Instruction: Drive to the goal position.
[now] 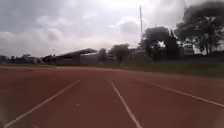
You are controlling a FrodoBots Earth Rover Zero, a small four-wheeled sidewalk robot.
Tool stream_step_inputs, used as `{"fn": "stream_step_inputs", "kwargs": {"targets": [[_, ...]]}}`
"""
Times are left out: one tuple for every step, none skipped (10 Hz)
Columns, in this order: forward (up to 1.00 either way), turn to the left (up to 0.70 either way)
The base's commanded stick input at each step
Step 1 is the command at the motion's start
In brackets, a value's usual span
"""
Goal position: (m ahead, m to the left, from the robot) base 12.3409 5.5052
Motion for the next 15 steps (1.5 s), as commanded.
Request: {"fn": "stream_step_inputs", "kwargs": {"targets": [[0.45,0.0],[0.45,0.0],[0.45,0.0],[0.45,0.0],[0.45,0.0],[0.45,0.0],[0.45,0.0],[0.45,0.0],[0.45,0.0],[0.45,0.0],[0.45,0.0],[0.45,0.0],[0.45,0.0],[0.45,0.0],[0.45,0.0]]}}
